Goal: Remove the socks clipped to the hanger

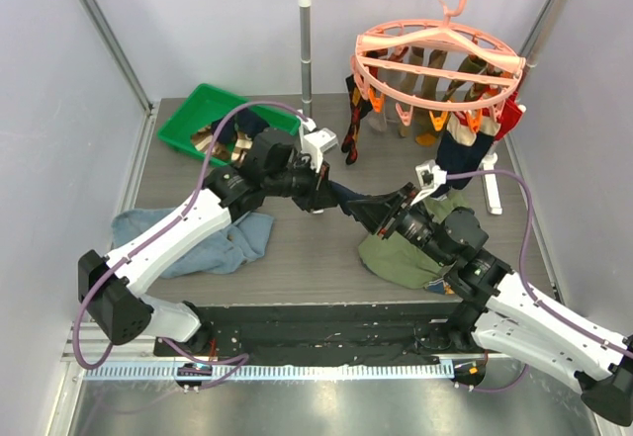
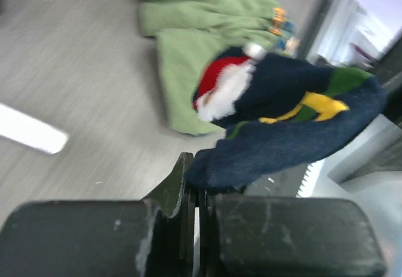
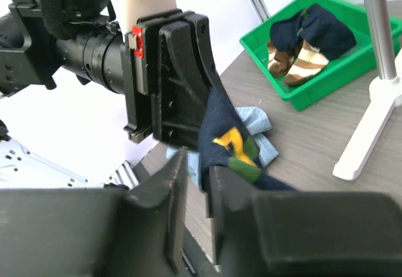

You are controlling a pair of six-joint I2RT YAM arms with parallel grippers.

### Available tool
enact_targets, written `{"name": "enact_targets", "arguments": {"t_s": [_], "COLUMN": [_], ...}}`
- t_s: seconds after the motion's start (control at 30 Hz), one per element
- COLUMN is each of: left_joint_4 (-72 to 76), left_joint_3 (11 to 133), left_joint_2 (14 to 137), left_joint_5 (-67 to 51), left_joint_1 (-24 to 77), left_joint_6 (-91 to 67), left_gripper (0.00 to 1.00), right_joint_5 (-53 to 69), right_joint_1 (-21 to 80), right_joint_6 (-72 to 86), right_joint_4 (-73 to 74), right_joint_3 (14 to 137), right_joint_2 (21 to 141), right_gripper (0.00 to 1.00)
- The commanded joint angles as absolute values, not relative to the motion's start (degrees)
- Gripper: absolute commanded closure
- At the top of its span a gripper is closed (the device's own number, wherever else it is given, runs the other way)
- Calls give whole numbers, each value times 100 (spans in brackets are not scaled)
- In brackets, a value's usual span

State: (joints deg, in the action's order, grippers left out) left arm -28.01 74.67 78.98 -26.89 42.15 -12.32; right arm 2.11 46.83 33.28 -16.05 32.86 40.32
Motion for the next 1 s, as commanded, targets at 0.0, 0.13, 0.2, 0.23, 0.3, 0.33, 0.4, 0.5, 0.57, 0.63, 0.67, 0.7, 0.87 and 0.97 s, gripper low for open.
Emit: {"name": "enact_targets", "arguments": {"t_s": [0.0,0.13,0.2,0.23,0.3,0.33,0.4,0.5,0.57,0.63,0.67,0.7,0.87,0.97], "left_joint_4": [-2786,-2777,-2874,-2926,-3067,-3093,-3033,-2909,-2927,-2857,-2813,-2769,-2627,-2987], "left_joint_3": [7638,7620,7707,7760,7944,8024,8251,8777,9148,9588,9711,9903,10466,10792], "left_joint_2": [7761,7699,7725,7778,7831,7875,7919,8190,8619,8928,9252,9394,10483,11292], "left_joint_5": [-1163,313,921,992,993,993,1002,1168,1134,907,853,792,755,1010], "left_joint_1": [4210,3930,3588,3421,2825,2639,2148,1725,1530,1275,1205,1100,897,756], "left_joint_6": [-1353,-1625,-1775,-1932,-2108,-2240,-2303,-2312,-2399,-2487,-2531,-2601,-2558,-2426], "left_gripper": [100,100,100,100,100,100,100,100,100,100,100,100,100,100], "right_joint_5": [-61,-491,-536,-545,-615,-633,-642,-633,-633,-606,-580,-545,-632,-791], "right_joint_1": [4711,4720,4711,4720,4711,4720,4720,4720,4720,4711,4711,4720,4720,4720], "right_joint_6": [3235,3042,3006,2971,2962,2953,2918,2935,2997,3041,3058,3059,2980,3041], "right_joint_4": [-1618,-1337,-1266,-1213,-1152,-1099,-1064,-1037,-1011,-967,-941,-932,-897,-782], "right_joint_3": [3261,3217,3173,3155,3111,3103,3068,3006,2997,3023,3041,3058,3023,3085], "right_joint_2": [3841,3753,3727,3709,3665,3648,3612,3577,3568,3560,3551,3533,3533,3577], "right_gripper": [63,35,29,26,21,21,20,20,21,21,21,21,21,21]}}
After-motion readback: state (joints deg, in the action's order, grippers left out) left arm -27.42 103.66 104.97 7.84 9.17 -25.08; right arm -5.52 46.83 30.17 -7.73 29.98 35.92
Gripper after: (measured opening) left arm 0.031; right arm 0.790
